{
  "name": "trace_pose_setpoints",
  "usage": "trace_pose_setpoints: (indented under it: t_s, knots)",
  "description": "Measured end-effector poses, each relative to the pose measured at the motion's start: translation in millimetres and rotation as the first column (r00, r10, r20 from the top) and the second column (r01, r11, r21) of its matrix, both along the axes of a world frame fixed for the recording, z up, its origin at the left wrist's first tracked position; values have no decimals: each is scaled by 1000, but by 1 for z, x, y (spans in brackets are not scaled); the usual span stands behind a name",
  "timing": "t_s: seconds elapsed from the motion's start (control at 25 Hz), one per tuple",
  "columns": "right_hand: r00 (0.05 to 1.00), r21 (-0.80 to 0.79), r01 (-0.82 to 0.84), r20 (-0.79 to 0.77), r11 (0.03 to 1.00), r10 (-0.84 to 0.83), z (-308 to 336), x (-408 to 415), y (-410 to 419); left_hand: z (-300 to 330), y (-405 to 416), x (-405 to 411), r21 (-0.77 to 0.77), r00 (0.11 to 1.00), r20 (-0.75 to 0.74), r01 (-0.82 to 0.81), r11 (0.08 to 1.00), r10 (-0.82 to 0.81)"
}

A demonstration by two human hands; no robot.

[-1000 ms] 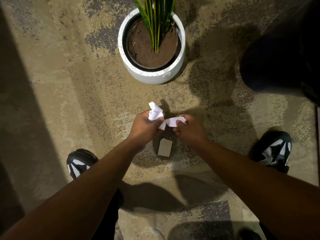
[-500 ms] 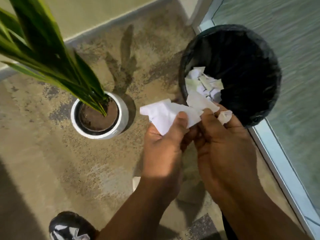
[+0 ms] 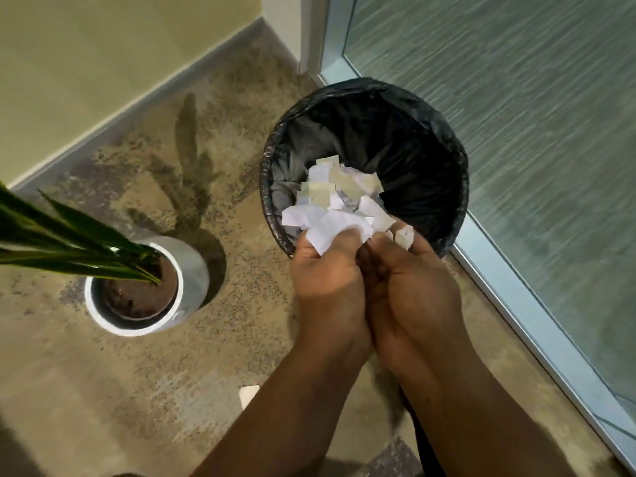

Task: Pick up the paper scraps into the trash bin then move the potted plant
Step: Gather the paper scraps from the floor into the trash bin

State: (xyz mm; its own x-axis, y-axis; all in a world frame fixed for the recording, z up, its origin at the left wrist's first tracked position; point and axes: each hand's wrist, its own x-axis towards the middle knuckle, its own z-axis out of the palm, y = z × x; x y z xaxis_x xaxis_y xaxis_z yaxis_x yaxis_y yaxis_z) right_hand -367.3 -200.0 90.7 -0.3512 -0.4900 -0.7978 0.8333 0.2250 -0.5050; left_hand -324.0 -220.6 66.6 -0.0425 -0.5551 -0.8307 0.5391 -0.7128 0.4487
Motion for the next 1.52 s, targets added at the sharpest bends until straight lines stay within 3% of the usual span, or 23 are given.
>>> trace_pose_setpoints:
  t_s: [0.4, 0.68, 0.84, 1.0, 1.08, 1.16, 1.28, 1.4, 1.44, 1.52]
  knots:
    - [991, 25, 91, 94, 996, -93, -10, -25, -12, -2, -17, -18, 167, 996, -68, -45, 985, 57]
    - [991, 2, 98, 96, 995, -98, -11, -20, -15, -7, -17, -13, 135, 997, -44, -62, 989, 68]
    - [996, -26, 23, 91, 999, -20, -21, -1, -9, -16, -11, 15, 104, 995, -64, -74, 992, 81]
    - [970, -88, -194, 128, 977, 204, -35, 27, 1, -35, -5, 77, -48, 992, -34, -125, 991, 123]
    - [919, -97, -374, 99, 922, 383, -48, 52, 13, -51, 8, 120, -116, 985, 119, -115, 987, 128]
    - [839, 3, -543, 45, 840, 543, -72, 82, 38, -79, 31, 165, -116, 917, 390, -39, 992, 82]
    - [708, 221, -693, 34, 686, 705, -126, 123, 85, -136, 81, 230, 69, 806, 590, -3, 998, -39]
    - [632, 351, -743, 89, 569, 770, -193, 149, 117, -191, 137, 274, 356, 779, 563, 71, 932, -275]
    - [582, 421, -758, 92, 498, 808, -217, 160, 127, -207, 155, 285, 422, 784, 516, 119, 899, -346]
    - [396, 562, -780, 101, 276, 913, -258, 173, 150, -230, 181, 297, 486, 769, 436, 236, 841, -468]
